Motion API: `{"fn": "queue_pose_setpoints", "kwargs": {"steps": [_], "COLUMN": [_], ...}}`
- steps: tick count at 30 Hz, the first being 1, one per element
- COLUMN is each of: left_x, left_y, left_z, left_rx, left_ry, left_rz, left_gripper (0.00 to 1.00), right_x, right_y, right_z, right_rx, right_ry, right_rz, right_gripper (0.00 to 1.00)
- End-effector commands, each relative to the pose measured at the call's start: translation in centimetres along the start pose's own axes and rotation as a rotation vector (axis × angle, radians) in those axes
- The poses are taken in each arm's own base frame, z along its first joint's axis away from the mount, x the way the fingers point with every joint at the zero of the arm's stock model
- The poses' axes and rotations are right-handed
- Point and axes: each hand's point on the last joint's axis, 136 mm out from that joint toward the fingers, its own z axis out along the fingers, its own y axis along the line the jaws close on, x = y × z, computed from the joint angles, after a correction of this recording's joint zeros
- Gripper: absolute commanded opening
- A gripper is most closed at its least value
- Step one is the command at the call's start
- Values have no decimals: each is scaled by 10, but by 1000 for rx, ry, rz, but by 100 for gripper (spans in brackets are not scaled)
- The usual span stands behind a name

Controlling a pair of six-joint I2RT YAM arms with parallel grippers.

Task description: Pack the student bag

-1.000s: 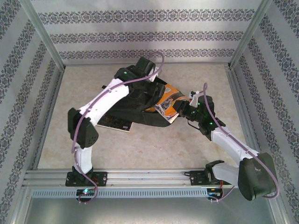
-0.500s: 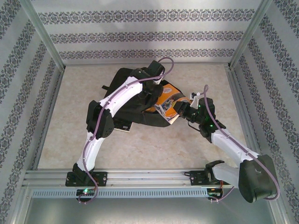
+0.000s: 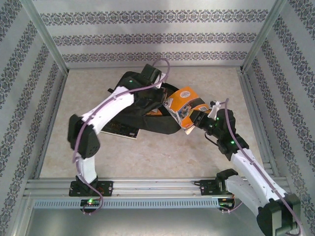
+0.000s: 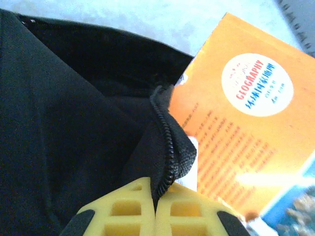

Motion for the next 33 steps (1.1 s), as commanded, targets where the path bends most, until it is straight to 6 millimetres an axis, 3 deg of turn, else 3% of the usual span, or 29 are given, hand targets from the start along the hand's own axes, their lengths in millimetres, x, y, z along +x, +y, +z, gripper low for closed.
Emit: {"fn": "queue_pose_setpoints", "kwargs": {"steps": [1, 11, 18, 27, 28, 33], "left_x": [-28, -6, -9, 4, 8, 23], "left_y": [-22, -23, -16, -15, -17, -16], "left_z": [-60, -123, -168, -168, -166, -154], "left_rx": [97, 167, 148, 183, 189, 138], "left_ry": [-213, -443, -661, -678, -657, -485], "left_rz": [-14, 3, 23, -1, 7, 71], "left_gripper": [0, 0, 0, 0, 3, 64], "right_x": [-19, -29, -26, -12, -13, -27], "right_y": [-7, -1, 5, 46, 50, 54], "right_z": [-9, -20, -23, 1, 3, 17], "right_rx": [90, 96, 74, -78, -97, -153], "right_ry": [-92, -136, -117, 118, 123, 93], "right_rz": [-46, -32, -12, 156, 189, 334], "right_gripper": [0, 0, 0, 0, 0, 0]}}
